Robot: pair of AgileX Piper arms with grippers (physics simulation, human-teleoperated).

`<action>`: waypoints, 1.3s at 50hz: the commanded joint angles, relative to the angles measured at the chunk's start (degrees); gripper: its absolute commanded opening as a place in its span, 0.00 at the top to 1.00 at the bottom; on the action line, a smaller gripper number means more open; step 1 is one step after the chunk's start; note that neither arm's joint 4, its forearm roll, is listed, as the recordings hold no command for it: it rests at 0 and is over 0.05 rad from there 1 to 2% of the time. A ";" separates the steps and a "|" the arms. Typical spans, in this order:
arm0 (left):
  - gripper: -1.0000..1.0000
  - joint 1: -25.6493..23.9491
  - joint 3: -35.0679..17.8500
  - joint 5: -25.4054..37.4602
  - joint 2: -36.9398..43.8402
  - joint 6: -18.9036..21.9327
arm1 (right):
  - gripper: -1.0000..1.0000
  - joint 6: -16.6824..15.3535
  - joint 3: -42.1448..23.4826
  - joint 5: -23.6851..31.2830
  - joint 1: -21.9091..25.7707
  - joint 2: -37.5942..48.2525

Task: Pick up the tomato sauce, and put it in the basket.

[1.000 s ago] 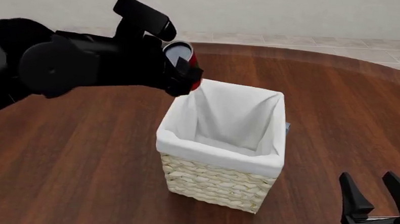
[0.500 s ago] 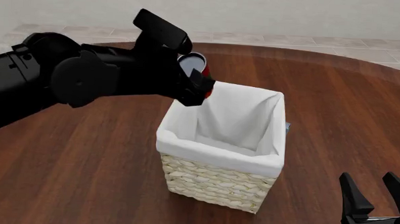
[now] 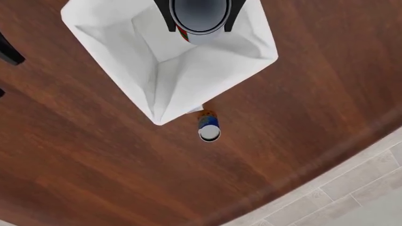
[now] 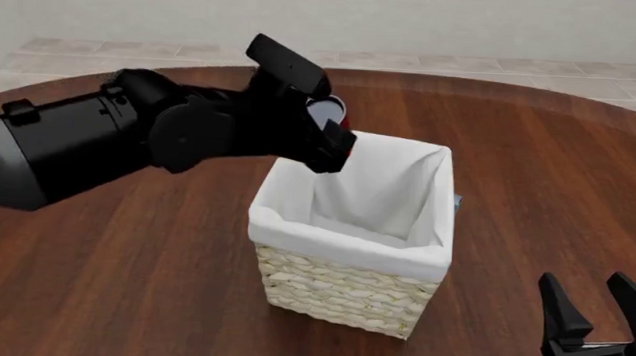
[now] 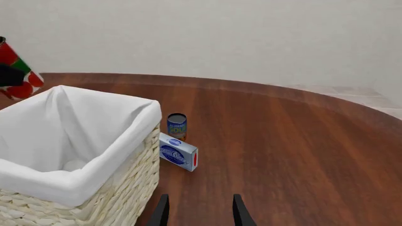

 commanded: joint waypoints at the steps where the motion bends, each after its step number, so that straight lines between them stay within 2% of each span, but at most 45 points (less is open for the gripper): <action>1: 1.00 -0.85 -0.65 -1.72 2.48 0.70 | 0.00 0.12 0.00 -0.59 -0.03 0.70; 41: 1.00 -0.34 -0.90 -6.01 7.06 0.71 | 0.00 0.03 0.00 -2.47 0.02 3.40; 65: 1.00 -0.92 1.09 -8.66 9.27 1.48 | 0.00 0.00 0.00 -1.67 -0.15 2.21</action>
